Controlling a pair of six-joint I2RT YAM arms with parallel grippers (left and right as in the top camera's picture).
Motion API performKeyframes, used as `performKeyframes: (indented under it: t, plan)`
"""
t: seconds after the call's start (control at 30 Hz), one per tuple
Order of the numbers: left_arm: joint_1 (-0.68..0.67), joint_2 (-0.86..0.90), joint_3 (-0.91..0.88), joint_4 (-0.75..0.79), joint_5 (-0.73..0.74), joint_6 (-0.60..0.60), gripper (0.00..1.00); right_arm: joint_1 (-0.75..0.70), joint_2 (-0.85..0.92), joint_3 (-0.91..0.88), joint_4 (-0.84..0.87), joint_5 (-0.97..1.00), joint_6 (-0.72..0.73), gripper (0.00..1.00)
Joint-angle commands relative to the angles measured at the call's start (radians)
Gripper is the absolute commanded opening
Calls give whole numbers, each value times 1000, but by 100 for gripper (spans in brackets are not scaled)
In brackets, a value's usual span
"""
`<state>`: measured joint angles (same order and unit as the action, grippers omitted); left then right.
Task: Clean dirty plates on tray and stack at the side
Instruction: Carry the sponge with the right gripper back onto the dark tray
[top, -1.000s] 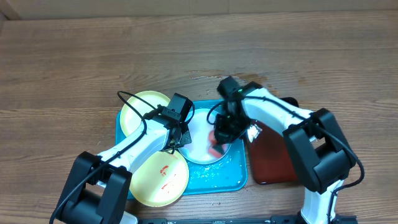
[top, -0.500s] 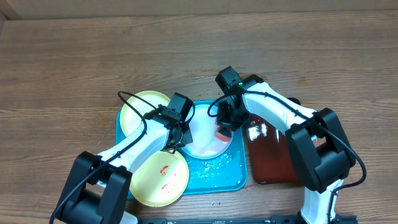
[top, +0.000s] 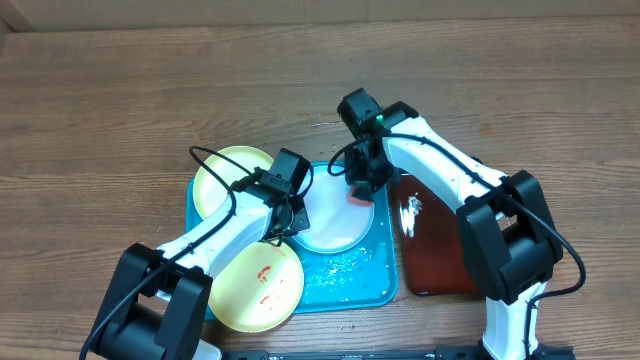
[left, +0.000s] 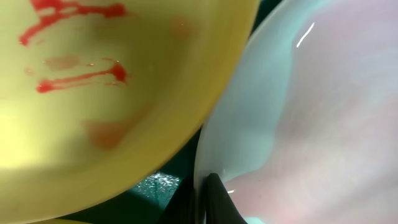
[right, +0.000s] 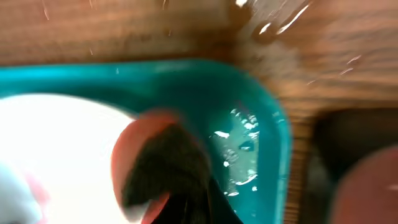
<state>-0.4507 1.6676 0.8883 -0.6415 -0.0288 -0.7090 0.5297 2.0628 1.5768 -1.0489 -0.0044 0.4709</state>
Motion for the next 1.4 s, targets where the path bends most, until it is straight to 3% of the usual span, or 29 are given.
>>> performKeyframes:
  t: [0.0,0.33,0.53,0.93,1.23,1.27,1.3,1.37]
  plan:
    - [18,55,-59,-50,-108,-2,4,-19,-63,67,-32,80,-9,4]
    - [18,55,-59,-50,-109,-2,4,-31,-269,126,-293,74,6,4]
    - [18,55,-59,-43,-109,-2,4,-92,-288,94,-455,127,68,4]
    - [18,55,-59,-39,-108,-1,4,-243,-288,-304,-169,84,87,4]
    - [18,55,-59,-42,-108,-1,4,-312,-288,-425,1,40,60,4]
    - [18,55,-59,-42,-108,-1,4,-312,-288,-428,16,25,42,12]
    - [18,55,-59,-42,-108,-1,4,-311,-288,-428,22,19,32,38]
    - [18,55,-59,-42,-108,-1,4,-303,-288,-428,31,17,29,62]
